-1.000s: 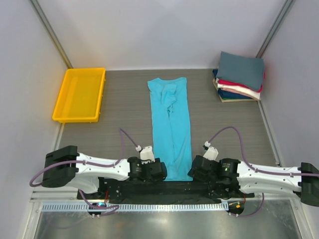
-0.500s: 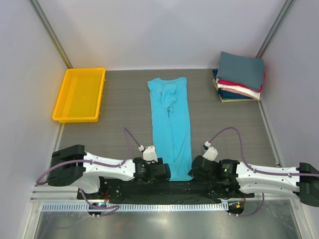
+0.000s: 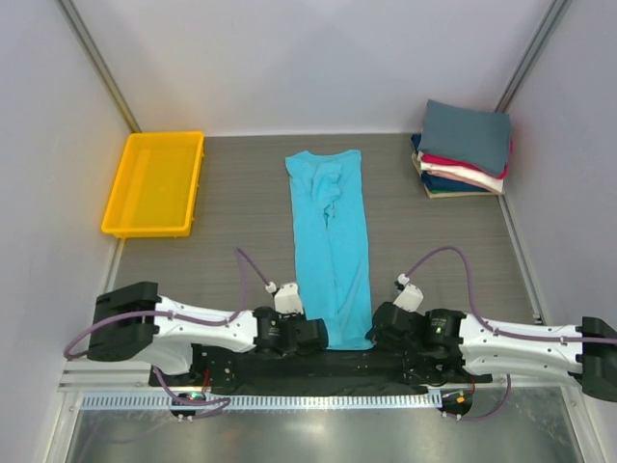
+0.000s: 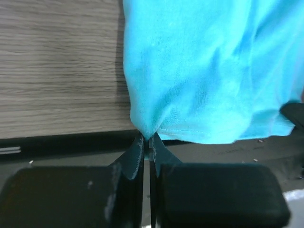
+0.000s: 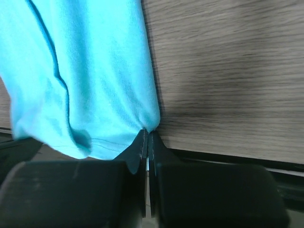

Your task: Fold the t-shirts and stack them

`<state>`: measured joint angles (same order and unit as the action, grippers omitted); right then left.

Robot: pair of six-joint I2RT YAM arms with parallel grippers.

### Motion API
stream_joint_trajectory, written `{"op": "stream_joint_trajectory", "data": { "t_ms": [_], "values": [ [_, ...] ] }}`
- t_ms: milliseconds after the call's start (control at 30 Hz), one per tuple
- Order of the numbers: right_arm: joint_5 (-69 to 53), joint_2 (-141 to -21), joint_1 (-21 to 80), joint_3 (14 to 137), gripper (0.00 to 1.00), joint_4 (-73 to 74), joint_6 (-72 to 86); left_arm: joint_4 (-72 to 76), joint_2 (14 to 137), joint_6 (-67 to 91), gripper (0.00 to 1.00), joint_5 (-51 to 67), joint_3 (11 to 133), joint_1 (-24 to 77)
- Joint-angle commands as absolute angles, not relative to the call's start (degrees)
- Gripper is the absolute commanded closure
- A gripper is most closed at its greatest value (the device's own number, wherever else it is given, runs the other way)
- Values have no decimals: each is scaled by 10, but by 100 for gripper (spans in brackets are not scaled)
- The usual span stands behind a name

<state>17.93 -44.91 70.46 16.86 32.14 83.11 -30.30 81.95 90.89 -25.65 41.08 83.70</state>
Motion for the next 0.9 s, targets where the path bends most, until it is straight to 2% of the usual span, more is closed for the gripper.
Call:
{"op": "stream_joint_trajectory", "data": {
  "t_ms": [0, 233, 367, 600, 867],
  "values": [
    [223, -429, 706, 211, 99, 383, 824, -378, 755, 908, 100, -316, 434, 834],
    [319, -442, 703, 354, 99, 462, 781, -468, 691, 866, 100, -345, 498, 811],
    [331, -487, 629, 417, 99, 465, 705, -454, 670, 803, 100, -319, 513, 735],
    [224, -580, 427, 479, 99, 374, 517, -411, 709, 677, 100, -252, 556, 593],
    [148, -728, 318, 567, 99, 309, 422, -360, 823, 570, 100, -156, 649, 438]
  ]
}}
